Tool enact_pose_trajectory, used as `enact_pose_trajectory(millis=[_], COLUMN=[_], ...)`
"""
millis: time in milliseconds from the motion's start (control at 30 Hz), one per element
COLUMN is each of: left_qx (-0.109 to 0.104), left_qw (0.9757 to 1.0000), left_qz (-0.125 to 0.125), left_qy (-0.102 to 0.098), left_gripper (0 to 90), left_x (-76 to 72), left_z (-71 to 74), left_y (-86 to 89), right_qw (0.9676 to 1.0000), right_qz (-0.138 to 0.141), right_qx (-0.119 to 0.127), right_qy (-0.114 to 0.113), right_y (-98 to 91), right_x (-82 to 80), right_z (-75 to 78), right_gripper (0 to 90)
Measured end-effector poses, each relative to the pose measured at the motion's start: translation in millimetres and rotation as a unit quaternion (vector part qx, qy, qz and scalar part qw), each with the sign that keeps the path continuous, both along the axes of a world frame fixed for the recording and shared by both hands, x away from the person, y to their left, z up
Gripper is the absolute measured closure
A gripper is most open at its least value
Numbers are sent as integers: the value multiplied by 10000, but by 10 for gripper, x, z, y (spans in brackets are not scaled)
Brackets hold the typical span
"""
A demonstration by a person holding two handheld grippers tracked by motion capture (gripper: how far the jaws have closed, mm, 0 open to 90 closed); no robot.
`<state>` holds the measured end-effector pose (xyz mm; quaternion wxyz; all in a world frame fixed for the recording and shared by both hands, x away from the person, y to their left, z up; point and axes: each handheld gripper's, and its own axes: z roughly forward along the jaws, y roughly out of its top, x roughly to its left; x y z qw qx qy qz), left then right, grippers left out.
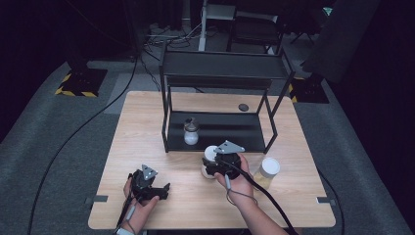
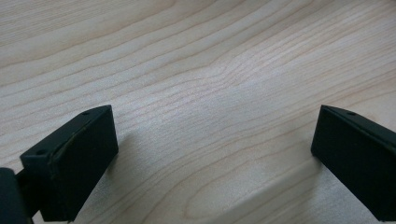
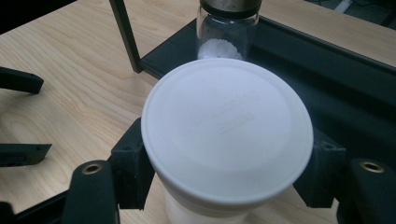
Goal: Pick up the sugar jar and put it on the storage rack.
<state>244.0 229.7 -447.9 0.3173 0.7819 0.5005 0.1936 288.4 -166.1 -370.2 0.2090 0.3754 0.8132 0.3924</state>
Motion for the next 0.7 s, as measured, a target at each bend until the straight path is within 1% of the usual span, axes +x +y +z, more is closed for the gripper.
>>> enact_pose_trajectory(millis=[167, 300, 533, 700], left_qx=[3, 4, 4, -2], left_qw=[10000, 10000, 10000, 10000], left_qz=[-3, -13, -15, -13], left_qy=[1, -6, -7, -6], left_gripper=[6, 5, 5, 5], left_x=[1, 4, 5, 5], left_z=[1, -1, -1, -2], left_y=[0, 2, 3, 3], right_qw=[10000, 10000, 9997, 9995], right_qz=[20, 45, 72, 42], right_qx=[16, 65, 137, 197], right_qy=[-12, -37, -176, -253], right_y=[-41, -79, -131, -155], right_x=[-17, -22, -32, -20], right_z=[51, 121, 301, 446], right_gripper=[340, 340, 340, 340])
